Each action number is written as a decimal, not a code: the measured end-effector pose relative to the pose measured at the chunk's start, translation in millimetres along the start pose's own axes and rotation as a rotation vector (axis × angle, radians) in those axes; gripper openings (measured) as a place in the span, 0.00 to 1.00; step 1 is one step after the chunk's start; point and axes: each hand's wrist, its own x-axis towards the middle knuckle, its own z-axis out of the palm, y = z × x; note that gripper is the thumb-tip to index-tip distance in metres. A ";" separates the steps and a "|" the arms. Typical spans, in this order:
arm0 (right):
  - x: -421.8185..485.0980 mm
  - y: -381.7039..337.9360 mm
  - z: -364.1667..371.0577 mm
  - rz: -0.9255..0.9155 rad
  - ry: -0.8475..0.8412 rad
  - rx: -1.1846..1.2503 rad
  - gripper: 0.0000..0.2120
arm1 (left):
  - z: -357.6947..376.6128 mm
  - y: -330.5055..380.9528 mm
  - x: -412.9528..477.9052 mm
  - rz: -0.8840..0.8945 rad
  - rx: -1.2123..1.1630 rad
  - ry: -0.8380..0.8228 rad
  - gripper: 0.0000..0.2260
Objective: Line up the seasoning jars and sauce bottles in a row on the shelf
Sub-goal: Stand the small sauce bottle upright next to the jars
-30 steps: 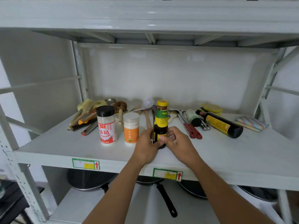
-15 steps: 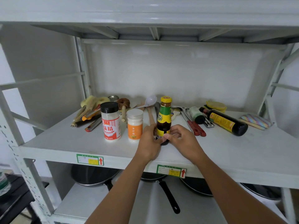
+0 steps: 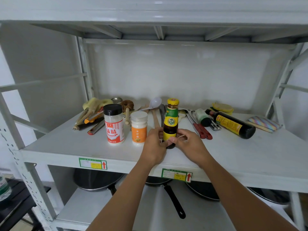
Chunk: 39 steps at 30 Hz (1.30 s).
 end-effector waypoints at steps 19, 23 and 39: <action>-1.3 -1.4 -2.8 0.082 -0.029 0.164 0.15 | 3.0 8.9 -10.4 0.066 0.044 -0.014 0.25; -2.2 -1.2 -2.6 0.073 -0.041 0.230 0.16 | 2.9 8.8 -10.4 0.038 0.049 0.001 0.29; -1.1 -1.5 3.1 0.045 -0.137 0.061 0.18 | 7.9 6.9 -11.1 -0.007 0.080 0.146 0.22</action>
